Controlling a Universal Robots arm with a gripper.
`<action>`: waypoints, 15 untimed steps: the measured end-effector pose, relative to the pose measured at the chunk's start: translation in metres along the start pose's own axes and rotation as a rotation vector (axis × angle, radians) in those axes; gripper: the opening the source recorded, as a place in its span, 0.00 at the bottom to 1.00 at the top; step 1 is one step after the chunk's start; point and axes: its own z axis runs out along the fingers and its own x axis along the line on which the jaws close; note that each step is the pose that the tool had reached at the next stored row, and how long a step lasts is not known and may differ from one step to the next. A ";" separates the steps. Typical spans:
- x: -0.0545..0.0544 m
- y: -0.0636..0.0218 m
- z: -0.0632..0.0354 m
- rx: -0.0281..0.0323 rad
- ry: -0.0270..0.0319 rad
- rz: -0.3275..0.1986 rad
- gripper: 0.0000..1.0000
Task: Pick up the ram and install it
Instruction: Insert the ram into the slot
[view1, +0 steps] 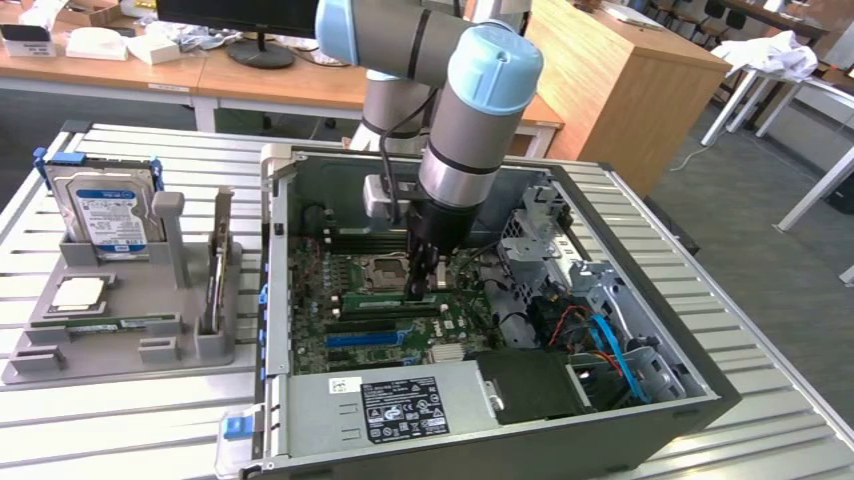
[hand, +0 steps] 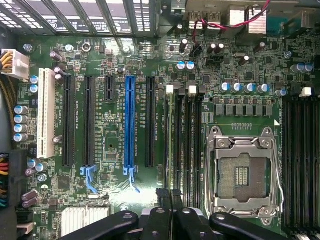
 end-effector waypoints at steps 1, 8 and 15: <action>0.000 0.0000 0.0000 0.0000 0.0001 0.000 0.11; 0.000 0.0005 0.0011 0.0000 0.0001 0.000 0.11; 0.000 0.0005 0.0026 0.0001 -0.0002 0.000 0.11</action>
